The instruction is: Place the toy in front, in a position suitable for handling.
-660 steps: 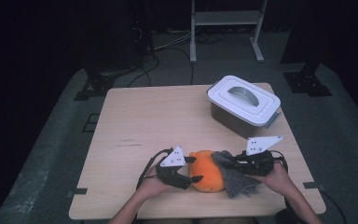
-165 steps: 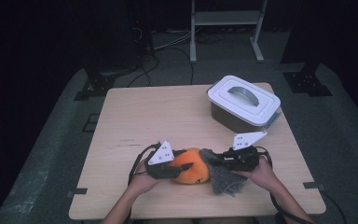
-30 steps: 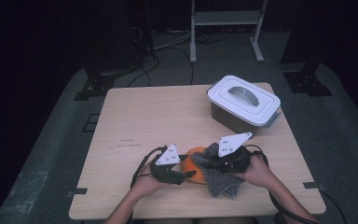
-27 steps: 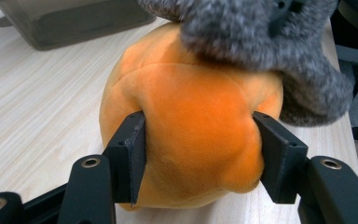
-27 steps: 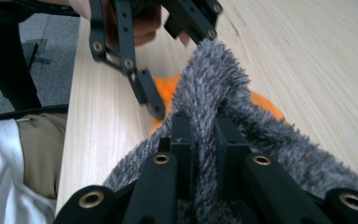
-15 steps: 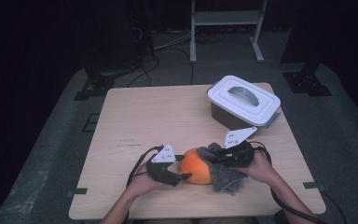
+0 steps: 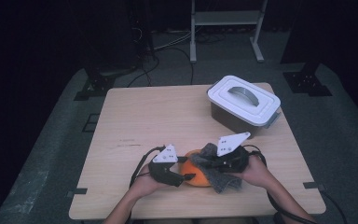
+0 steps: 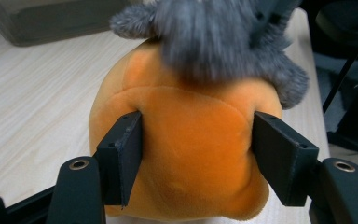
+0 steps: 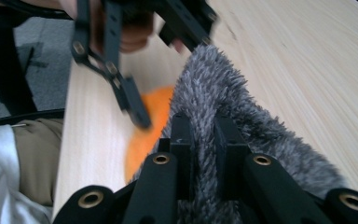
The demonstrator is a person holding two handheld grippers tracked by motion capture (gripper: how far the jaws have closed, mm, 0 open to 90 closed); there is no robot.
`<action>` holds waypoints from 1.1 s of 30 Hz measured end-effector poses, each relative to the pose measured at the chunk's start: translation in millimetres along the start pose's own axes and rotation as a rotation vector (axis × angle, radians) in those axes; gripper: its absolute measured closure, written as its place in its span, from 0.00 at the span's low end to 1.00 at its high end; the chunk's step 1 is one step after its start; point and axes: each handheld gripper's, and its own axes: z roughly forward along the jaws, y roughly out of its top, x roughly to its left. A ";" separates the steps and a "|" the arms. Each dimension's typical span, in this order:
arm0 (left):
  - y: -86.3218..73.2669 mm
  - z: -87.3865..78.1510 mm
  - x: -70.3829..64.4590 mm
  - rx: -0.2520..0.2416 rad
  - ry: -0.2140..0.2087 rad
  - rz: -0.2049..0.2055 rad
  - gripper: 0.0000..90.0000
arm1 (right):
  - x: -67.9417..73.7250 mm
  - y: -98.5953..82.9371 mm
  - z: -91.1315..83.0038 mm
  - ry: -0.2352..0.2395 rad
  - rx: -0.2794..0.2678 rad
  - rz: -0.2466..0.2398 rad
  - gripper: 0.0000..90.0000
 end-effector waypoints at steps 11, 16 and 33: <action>-6.1 -2.1 4.6 0.021 -0.007 0.019 0.42 | -8.7 -29.7 -7.9 -0.011 -0.017 0.085 0.88; -6.6 -0.8 2.8 0.018 -0.024 0.030 0.44 | -10.5 -57.3 -19.7 -0.029 -0.036 0.162 0.88; -9.2 -5.6 11.6 0.000 -0.020 -0.010 0.37 | -0.8 -34.5 -9.4 -0.005 -0.063 0.101 0.88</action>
